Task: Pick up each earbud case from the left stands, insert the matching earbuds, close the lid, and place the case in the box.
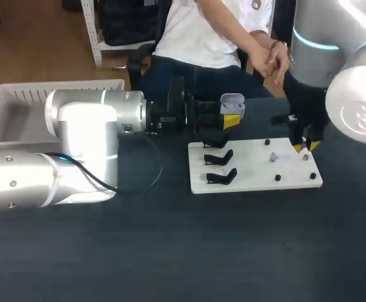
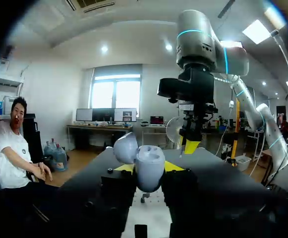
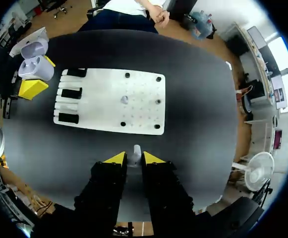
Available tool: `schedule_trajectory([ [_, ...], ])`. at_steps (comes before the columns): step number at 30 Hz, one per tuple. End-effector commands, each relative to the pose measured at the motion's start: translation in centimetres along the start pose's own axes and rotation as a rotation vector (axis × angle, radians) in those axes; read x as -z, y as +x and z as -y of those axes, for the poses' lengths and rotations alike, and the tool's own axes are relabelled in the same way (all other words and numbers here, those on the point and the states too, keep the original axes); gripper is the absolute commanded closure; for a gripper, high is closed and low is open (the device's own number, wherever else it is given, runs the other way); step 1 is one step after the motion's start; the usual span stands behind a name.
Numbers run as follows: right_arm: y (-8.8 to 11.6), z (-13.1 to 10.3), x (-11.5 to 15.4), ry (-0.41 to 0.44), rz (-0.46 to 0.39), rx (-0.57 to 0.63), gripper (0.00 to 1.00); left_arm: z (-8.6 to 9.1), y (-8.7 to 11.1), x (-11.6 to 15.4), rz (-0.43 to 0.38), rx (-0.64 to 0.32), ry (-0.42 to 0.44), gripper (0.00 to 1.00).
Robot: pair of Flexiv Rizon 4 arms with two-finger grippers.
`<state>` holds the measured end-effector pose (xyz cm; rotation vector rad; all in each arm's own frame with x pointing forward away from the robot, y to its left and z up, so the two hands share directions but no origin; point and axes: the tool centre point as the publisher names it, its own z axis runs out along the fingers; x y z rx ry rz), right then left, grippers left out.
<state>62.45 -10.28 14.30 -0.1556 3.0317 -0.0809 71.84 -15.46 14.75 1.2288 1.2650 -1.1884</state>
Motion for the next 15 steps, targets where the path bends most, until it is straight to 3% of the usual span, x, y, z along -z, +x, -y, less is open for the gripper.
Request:
schedule_trajectory([
  [1, 0.9, 0.0, 1.9, -0.067, 0.029, -0.021, 1.0, -0.2, 0.0, -0.1, -0.002, 0.001, 0.003, 1.0],
  [12, 0.9, 0.0, 1.9, -0.067, 0.029, -0.021, 1.0, -0.2, 0.0, -0.1, -0.002, 0.001, 0.003, 1.0],
  [14, 0.3, 0.1, 2.0, -0.034, 0.026, -0.125, 1.0, -0.2, 0.0, -0.1, -0.002, 0.001, 0.003, 1.0],
  [15, -0.1, 0.3, 2.2, -0.056, 0.004, -0.23, 1.0, -0.2, 0.0, -0.1, -0.002, 0.001, 0.003, 1.0],
])
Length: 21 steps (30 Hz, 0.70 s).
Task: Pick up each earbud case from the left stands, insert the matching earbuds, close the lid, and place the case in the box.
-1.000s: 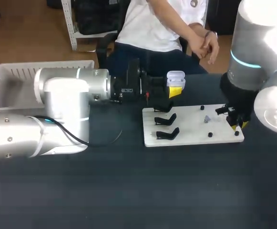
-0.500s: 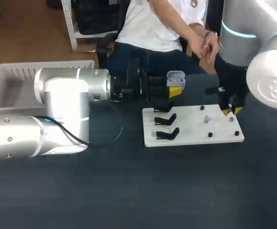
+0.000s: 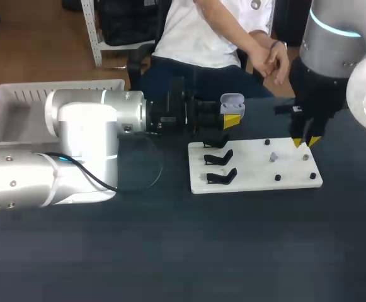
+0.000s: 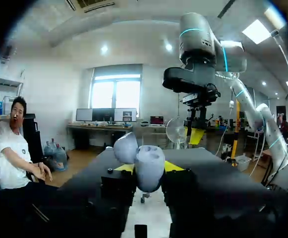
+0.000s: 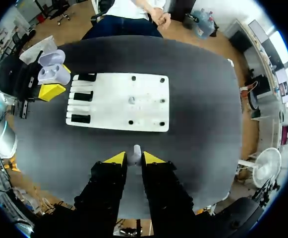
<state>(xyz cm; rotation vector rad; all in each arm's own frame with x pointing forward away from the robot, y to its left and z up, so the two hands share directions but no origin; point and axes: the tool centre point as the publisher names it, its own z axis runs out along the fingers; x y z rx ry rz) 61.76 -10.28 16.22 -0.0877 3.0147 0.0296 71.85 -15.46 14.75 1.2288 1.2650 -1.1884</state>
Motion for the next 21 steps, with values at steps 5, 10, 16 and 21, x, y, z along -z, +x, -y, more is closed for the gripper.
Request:
schedule_trajectory([
  [5, -1.4, 0.1, 1.2, 0.1, -0.053, -0.468, 1.0, -0.2, 0.0, -0.1, -0.002, 0.001, 0.003, 1.0],
  [10, -1.7, -0.6, 2.1, 0.125, -0.068, -0.656, 1.0, -0.2, 0.0, -0.1, -0.002, 0.001, 0.003, 1.0],
  [16, -1.5, -1.4, 2.4, 0.128, 0.01, -0.839, 1.0, -0.2, 0.0, -0.1, -0.002, 0.001, 0.003, 1.0],
  [21, -1.9, -2.6, 2.2, 0.078, 0.066, -0.917, 1.0, -0.2, 0.0, -0.1, -0.002, 0.001, 0.003, 1.0],
])
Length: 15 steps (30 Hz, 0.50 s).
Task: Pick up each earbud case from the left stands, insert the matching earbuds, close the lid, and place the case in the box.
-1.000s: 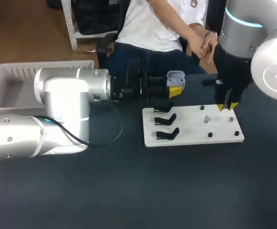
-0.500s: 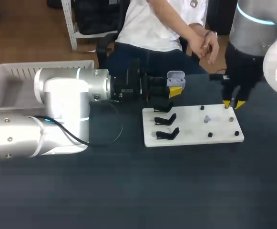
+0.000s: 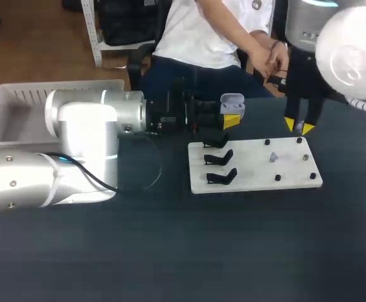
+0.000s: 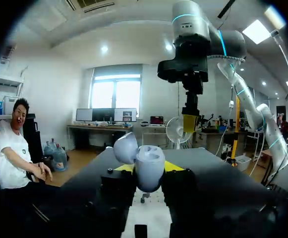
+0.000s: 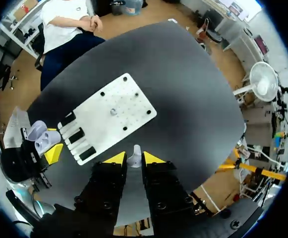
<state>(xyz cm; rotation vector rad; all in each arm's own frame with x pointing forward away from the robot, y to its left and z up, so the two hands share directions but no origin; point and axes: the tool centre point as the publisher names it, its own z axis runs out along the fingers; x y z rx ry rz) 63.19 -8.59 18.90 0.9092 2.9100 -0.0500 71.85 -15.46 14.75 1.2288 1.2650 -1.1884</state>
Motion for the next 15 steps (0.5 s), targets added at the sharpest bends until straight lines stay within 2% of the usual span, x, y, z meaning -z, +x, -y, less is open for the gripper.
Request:
schedule_trajectory([
  [1, 0.5, -1.1, -0.1, -0.053, 0.073, -0.262, 1.0, -0.2, 0.0, -0.1, -0.002, 0.001, 0.003, 1.0],
  [3, 0.4, -1.7, 0.2, -0.06, 0.089, -0.251, 1.0, -0.2, 0.0, -0.1, -0.002, 0.001, 0.003, 1.0],
  [5, 0.2, -2.3, 0.6, -0.078, 0.11, -0.164, 1.0, -0.2, 0.0, -0.1, -0.002, 0.001, 0.003, 1.0],
  [15, 0.2, -2.3, 0.6, -0.078, 0.11, -0.164, 1.0, -0.2, 0.0, -0.1, -0.002, 0.001, 0.003, 1.0],
])
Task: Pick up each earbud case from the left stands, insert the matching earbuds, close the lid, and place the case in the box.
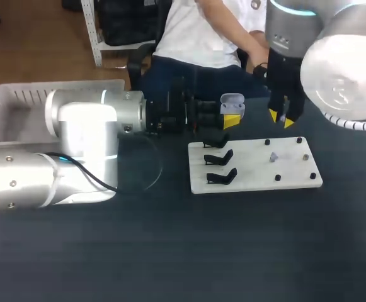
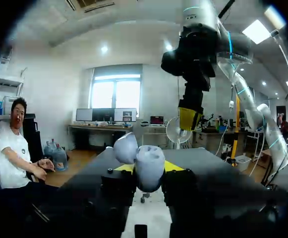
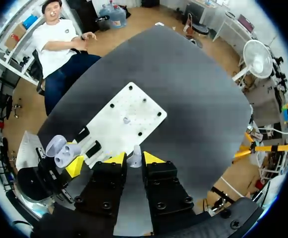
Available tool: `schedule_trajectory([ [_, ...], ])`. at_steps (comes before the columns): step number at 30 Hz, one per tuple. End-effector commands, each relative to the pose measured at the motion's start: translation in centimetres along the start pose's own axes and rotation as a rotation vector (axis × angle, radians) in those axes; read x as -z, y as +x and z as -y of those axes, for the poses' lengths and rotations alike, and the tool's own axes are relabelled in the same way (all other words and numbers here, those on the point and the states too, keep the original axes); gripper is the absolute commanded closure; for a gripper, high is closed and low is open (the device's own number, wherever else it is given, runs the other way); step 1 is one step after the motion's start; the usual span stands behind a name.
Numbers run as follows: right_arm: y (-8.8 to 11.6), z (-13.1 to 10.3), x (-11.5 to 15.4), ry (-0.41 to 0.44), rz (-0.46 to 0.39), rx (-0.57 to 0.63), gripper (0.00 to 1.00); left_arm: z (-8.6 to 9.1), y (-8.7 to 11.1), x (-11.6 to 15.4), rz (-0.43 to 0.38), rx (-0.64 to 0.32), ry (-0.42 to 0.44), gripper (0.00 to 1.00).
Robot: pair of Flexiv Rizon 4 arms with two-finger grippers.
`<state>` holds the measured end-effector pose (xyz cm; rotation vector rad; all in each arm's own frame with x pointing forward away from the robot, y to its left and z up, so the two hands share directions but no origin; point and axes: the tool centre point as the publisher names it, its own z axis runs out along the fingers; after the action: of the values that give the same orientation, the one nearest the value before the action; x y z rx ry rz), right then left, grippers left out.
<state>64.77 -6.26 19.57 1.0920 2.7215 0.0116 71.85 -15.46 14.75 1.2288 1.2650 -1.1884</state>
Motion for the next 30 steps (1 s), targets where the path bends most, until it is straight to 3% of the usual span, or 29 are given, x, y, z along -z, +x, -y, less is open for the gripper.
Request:
schedule_trajectory([
  [1, 0.2, 0.5, 0.0, -0.012, 0.009, -0.004, 1.0, -0.2, 0.0, -0.1, -0.002, 0.001, 0.003, 1.0],
  [9, 0.3, 0.1, 0.2, -0.022, -0.011, -0.02, 1.0, -0.2, 0.0, -0.1, -0.002, 0.001, 0.003, 1.0],
  [18, 0.4, -3.9, 1.7, -0.046, -0.042, 0.018, 1.0, -0.2, 0.0, -0.1, -0.002, 0.001, 0.003, 1.0],
  [23, 0.5, -5.8, 3.2, -0.106, -0.079, 0.026, 1.0, -0.2, 0.0, -0.1, -0.002, 0.001, 0.003, 1.0],
  [30, 0.9, -8.3, 2.9, -0.137, -0.097, 0.053, 1.0, -0.2, 0.0, -0.1, -0.002, 0.001, 0.003, 1.0],
])
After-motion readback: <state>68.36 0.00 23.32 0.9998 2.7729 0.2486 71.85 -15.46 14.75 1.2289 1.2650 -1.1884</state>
